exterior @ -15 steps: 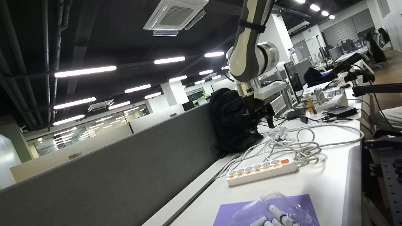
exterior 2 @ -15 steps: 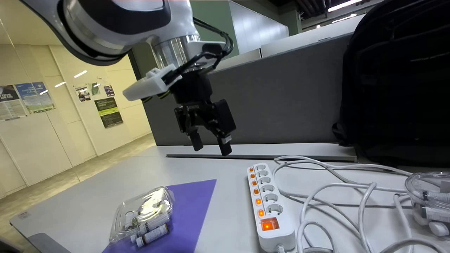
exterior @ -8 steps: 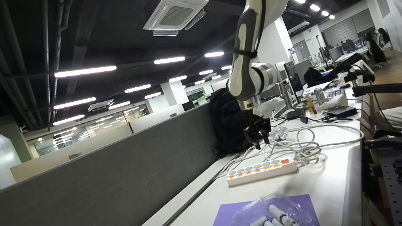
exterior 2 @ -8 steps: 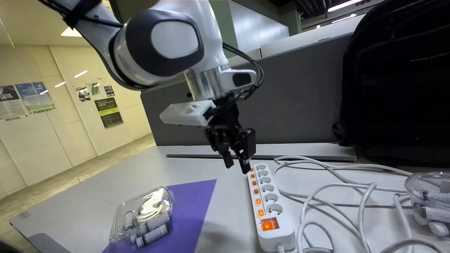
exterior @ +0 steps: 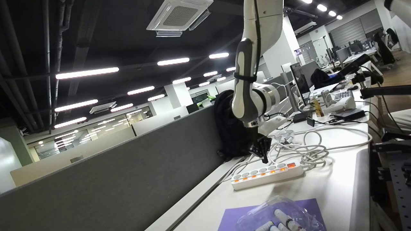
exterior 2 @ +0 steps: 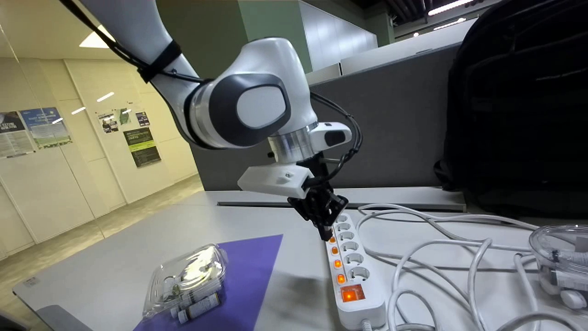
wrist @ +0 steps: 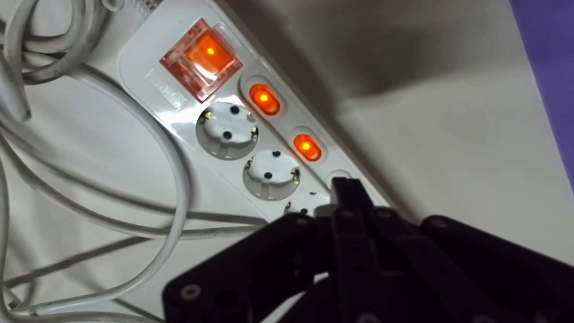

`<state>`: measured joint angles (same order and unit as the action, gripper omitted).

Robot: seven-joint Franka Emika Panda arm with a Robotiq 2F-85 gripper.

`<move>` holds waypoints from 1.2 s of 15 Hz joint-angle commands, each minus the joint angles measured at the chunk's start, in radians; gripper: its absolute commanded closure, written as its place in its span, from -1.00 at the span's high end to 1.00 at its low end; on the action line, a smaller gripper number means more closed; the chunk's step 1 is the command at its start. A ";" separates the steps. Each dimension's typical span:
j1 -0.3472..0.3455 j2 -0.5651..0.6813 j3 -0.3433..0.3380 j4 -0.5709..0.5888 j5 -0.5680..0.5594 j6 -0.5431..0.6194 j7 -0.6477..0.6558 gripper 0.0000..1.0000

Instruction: Turn off the third switch from the right

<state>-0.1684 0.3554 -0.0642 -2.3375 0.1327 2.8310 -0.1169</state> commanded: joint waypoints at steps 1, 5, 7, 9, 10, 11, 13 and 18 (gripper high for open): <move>-0.060 0.028 0.054 0.022 0.053 0.005 -0.044 -1.00; -0.128 0.037 0.102 0.011 0.139 0.001 -0.089 -1.00; -0.153 0.043 0.114 0.014 0.169 -0.006 -0.101 -1.00; -0.164 0.052 0.112 0.018 0.181 -0.007 -0.099 -1.00; -0.167 0.057 0.110 0.022 0.184 -0.011 -0.097 -1.00; -0.167 0.065 0.106 0.026 0.182 -0.012 -0.094 -1.00; -0.172 0.082 0.108 0.037 0.176 -0.029 -0.097 -1.00; -0.179 0.116 0.118 0.059 0.180 -0.061 -0.104 -1.00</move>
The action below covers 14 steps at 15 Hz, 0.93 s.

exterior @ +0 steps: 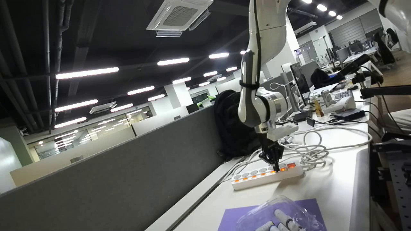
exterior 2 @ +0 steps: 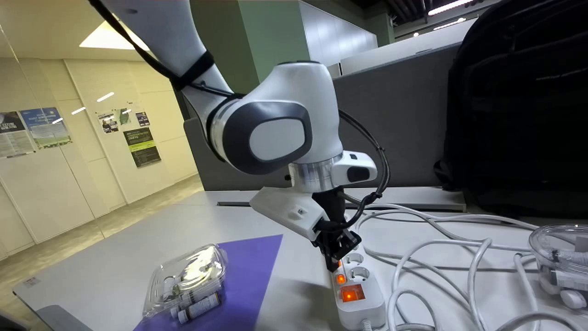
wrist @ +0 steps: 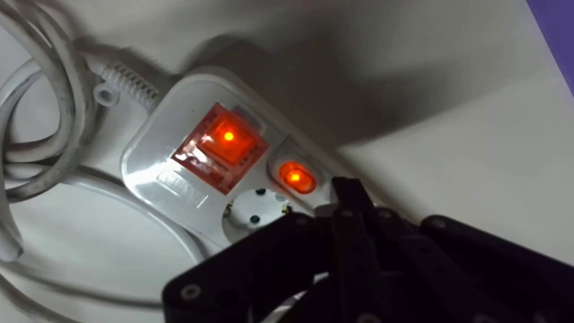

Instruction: Turn off the third switch from the right

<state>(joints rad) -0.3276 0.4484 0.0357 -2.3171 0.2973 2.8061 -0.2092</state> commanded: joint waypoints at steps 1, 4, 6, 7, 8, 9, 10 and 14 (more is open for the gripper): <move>-0.023 0.027 0.022 0.042 0.017 -0.038 -0.015 -1.00; -0.044 0.016 0.056 0.035 0.038 -0.015 -0.054 -1.00; -0.056 0.010 0.075 0.031 0.057 -0.001 -0.076 -1.00; -0.062 0.009 0.083 0.030 0.065 0.002 -0.086 -1.00; -0.070 0.009 0.093 0.031 0.077 0.010 -0.095 -1.00; -0.079 0.009 0.102 0.034 0.090 0.013 -0.098 -1.00; -0.089 0.011 0.111 0.037 0.105 0.014 -0.104 -1.00; -0.129 0.018 0.138 0.046 0.174 0.021 -0.121 -1.00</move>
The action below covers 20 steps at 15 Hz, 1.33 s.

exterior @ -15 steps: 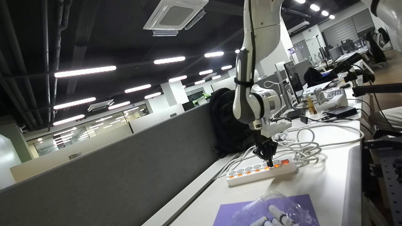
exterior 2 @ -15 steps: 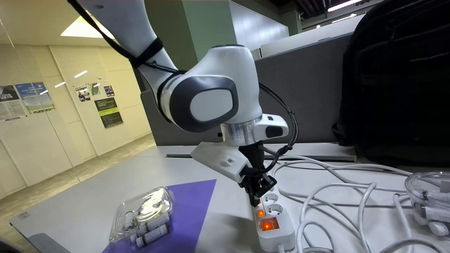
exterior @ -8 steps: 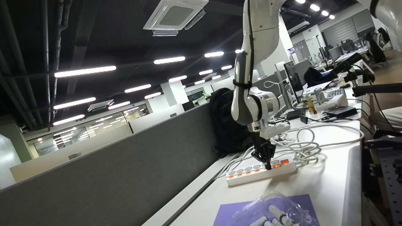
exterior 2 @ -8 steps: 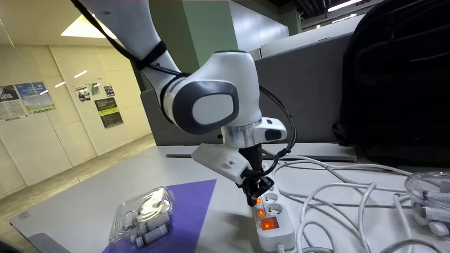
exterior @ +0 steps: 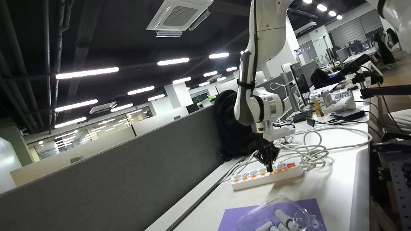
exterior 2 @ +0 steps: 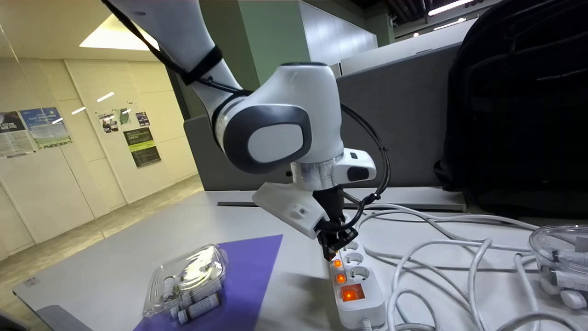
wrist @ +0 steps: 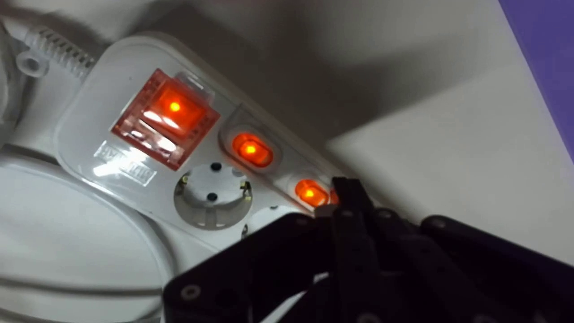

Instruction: Turn off the third switch from the right

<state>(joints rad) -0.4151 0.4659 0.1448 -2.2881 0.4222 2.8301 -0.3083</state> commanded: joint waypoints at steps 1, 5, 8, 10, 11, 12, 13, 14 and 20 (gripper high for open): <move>-0.049 0.002 0.032 0.019 0.063 0.000 -0.026 -1.00; -0.053 0.017 0.019 0.036 0.079 -0.014 -0.013 -1.00; -0.046 0.027 0.009 0.045 0.072 -0.025 -0.007 -1.00; -0.042 0.032 0.008 0.048 0.067 -0.027 -0.005 -1.00; -0.041 0.035 0.007 0.049 0.066 -0.029 -0.003 -1.00; -0.040 0.038 0.007 0.051 0.065 -0.030 -0.001 -1.00; -0.039 0.039 0.006 0.053 0.065 -0.033 0.001 -1.00; -0.038 0.041 0.004 0.054 0.064 -0.036 0.003 -1.00; -0.015 0.049 -0.028 0.048 0.042 -0.030 0.012 -1.00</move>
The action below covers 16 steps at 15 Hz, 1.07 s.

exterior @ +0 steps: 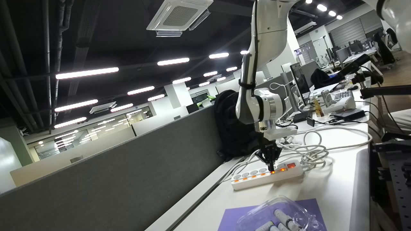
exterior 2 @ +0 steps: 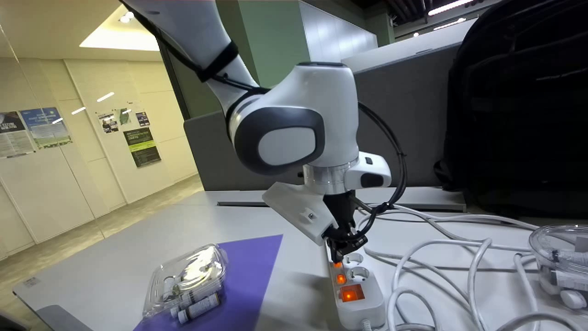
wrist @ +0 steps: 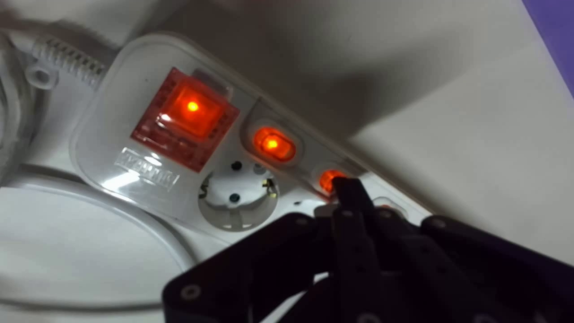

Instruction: Turn off the third switch from the right

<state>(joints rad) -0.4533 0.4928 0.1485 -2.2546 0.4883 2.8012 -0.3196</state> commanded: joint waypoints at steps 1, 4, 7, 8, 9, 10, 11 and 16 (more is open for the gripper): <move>0.032 0.024 -0.041 0.006 -0.034 0.025 0.022 -1.00; 0.063 0.041 -0.079 -0.020 -0.077 0.104 0.030 -1.00; 0.080 0.070 -0.098 -0.032 -0.121 0.213 0.033 -1.00; 0.084 0.079 -0.106 -0.036 -0.141 0.244 0.043 -1.00; 0.089 0.084 -0.113 -0.043 -0.163 0.271 0.053 -1.00; 0.094 0.085 -0.120 -0.049 -0.186 0.291 0.067 -1.00; 0.094 0.082 -0.121 -0.054 -0.206 0.301 0.082 -1.00; -0.007 -0.009 0.018 -0.081 -0.132 0.203 0.019 -1.00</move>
<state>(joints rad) -0.3892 0.5028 0.0866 -2.3237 0.3210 3.0548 -0.2731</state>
